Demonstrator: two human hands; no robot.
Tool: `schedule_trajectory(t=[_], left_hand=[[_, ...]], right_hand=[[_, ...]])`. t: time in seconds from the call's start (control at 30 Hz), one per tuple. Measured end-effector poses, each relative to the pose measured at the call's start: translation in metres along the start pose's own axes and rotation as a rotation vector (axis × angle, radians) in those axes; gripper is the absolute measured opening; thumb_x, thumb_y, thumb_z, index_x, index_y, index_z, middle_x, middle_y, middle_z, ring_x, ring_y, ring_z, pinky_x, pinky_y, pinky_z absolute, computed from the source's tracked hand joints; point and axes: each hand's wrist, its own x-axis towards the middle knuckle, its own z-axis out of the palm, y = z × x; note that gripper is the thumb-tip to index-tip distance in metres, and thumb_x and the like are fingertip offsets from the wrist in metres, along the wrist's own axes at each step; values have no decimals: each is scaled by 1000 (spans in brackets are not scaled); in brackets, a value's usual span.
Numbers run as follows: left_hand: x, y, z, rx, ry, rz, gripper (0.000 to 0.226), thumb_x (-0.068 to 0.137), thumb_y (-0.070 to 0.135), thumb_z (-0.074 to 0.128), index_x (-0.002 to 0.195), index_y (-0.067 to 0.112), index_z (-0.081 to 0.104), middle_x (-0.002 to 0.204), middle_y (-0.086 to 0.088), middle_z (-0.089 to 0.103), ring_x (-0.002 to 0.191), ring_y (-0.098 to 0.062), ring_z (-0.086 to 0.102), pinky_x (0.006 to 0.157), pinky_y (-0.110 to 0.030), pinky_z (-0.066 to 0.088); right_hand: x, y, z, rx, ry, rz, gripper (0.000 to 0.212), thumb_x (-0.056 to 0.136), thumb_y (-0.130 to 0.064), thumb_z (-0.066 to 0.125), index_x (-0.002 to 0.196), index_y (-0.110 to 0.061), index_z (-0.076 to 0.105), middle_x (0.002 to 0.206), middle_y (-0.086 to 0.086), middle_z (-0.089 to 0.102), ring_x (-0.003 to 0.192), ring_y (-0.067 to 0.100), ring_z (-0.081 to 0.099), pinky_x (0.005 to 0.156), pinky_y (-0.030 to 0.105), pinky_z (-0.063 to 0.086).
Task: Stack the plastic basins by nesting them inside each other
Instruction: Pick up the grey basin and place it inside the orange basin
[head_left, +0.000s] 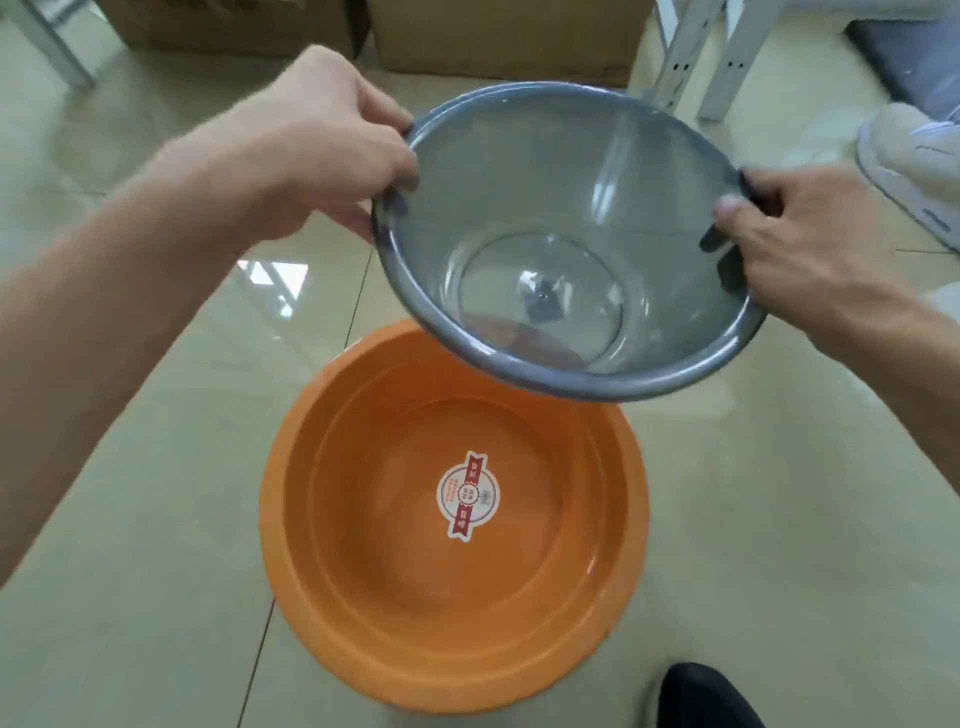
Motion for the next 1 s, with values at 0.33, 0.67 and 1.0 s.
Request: schedule_trajectory(t=[0.33, 0.67, 1.0], left_hand=[[-141, -92, -20, -238, 61, -249, 53, 85, -1, 68, 65, 47, 77, 61, 8, 71, 53, -8, 67, 56, -38, 63], [-169, -166, 71, 58, 236, -155, 50, 102, 18, 48, 151, 20, 41, 144, 24, 34, 132, 18, 27, 100, 9, 11], [-166, -172, 78, 104, 288, -129, 50, 102, 24, 47, 151, 23, 41, 157, 5, 40, 146, -7, 34, 113, -3, 15]], right_hand=[[-118, -21, 47, 190, -298, -102, 39, 102, -20, 51, 84, -51, 66, 62, -9, 68, 46, 16, 60, 49, 21, 52], [-157, 19, 106, -340, -84, -291, 38, 92, -1, 57, 128, -5, 69, 122, 27, 54, 111, 49, 46, 88, 36, 25], [-151, 16, 106, -423, -121, -255, 44, 87, 5, 65, 131, -1, 66, 122, 26, 57, 110, 48, 47, 88, 44, 30]])
